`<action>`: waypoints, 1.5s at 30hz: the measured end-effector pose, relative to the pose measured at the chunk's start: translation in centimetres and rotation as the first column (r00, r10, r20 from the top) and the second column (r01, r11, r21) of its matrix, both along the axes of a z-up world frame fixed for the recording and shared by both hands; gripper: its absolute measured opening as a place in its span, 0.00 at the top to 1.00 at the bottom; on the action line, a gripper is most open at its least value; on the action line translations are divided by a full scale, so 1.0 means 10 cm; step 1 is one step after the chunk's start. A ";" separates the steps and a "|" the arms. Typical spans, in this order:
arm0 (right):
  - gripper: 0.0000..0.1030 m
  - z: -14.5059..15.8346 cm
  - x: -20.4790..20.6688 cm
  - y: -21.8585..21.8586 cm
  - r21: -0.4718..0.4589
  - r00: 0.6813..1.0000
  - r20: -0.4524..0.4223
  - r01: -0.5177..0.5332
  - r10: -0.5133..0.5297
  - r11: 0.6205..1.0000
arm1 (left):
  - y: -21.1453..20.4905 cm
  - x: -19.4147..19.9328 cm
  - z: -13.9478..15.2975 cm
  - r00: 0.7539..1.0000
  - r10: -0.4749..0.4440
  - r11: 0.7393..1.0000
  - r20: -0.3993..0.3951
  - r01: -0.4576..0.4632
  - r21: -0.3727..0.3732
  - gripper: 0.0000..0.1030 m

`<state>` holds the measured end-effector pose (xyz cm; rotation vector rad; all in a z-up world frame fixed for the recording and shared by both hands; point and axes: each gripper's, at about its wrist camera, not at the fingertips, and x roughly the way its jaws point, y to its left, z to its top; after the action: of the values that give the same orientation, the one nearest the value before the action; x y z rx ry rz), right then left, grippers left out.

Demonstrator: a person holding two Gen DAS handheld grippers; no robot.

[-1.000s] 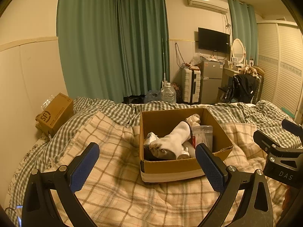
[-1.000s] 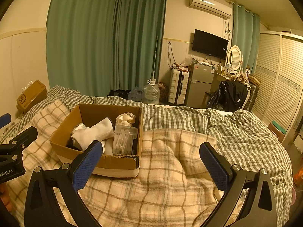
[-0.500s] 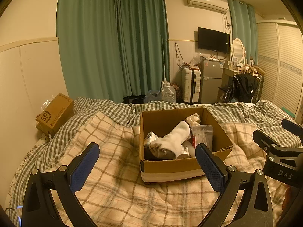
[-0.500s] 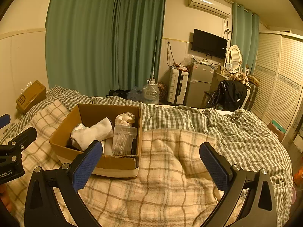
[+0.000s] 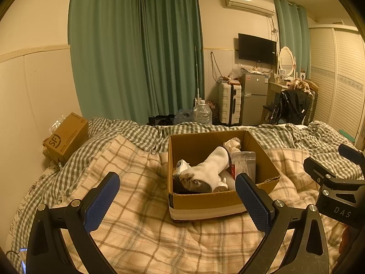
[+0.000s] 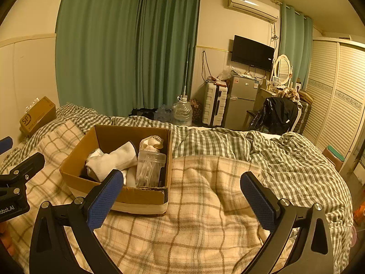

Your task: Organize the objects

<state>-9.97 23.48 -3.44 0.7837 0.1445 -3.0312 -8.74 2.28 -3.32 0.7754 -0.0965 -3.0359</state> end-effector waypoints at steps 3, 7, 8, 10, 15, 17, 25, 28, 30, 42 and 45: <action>0.00 0.00 0.00 0.00 0.000 1.000 0.000 0.000 0.000 1.000 | 0.00 0.00 0.00 1.000 0.000 1.000 0.000 0.000 0.000 0.00; 0.00 0.00 0.00 0.00 0.000 1.000 0.001 0.000 0.000 1.000 | 0.00 0.00 0.00 1.000 0.001 1.000 0.000 -0.001 -0.001 0.00; 0.00 0.00 0.00 0.00 0.000 1.000 0.001 0.000 0.000 1.000 | 0.00 0.00 0.00 1.000 0.000 1.000 0.000 0.000 -0.001 0.00; 0.00 0.00 0.00 0.00 0.000 1.000 0.001 0.000 0.000 1.000 | 0.00 0.00 0.00 1.000 0.001 1.000 0.000 -0.001 0.000 0.00; 0.00 0.00 0.00 0.00 0.001 1.000 0.000 0.001 -0.001 1.000 | -0.01 0.00 0.00 1.000 0.002 1.000 0.001 -0.002 -0.001 0.00; 0.00 0.00 0.00 0.00 0.000 1.000 0.001 0.000 0.000 1.000 | -0.01 0.00 0.00 1.000 0.002 1.000 0.000 -0.002 -0.001 0.00; 0.00 0.00 0.00 -0.01 -0.001 1.000 -0.002 0.000 0.000 1.000 | -0.01 -0.01 0.00 1.000 0.003 1.000 0.000 -0.003 -0.003 0.00; 0.00 0.00 0.00 -0.01 0.000 1.000 0.001 0.000 0.000 1.000 | -0.02 -0.01 0.00 1.000 0.005 1.000 0.001 -0.005 -0.005 0.00; 0.00 0.00 -0.01 -0.01 0.001 1.000 0.001 0.001 -0.001 1.000 | -0.03 -0.01 0.00 1.000 0.006 1.000 0.004 -0.006 -0.008 0.00; 0.00 -0.01 -0.02 -0.03 0.003 1.000 0.005 0.000 0.000 1.000 | -0.04 -0.02 -0.02 1.000 0.009 1.000 0.009 -0.009 -0.013 0.00; 0.00 -0.01 -0.02 -0.03 0.003 1.000 0.006 0.000 0.000 1.000 | -0.04 -0.03 -0.02 1.000 0.009 1.000 0.007 -0.008 -0.015 0.00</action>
<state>-10.19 23.19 -3.57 0.7923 0.1493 -3.0295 -9.04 1.92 -3.52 0.7836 -0.1153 -3.0210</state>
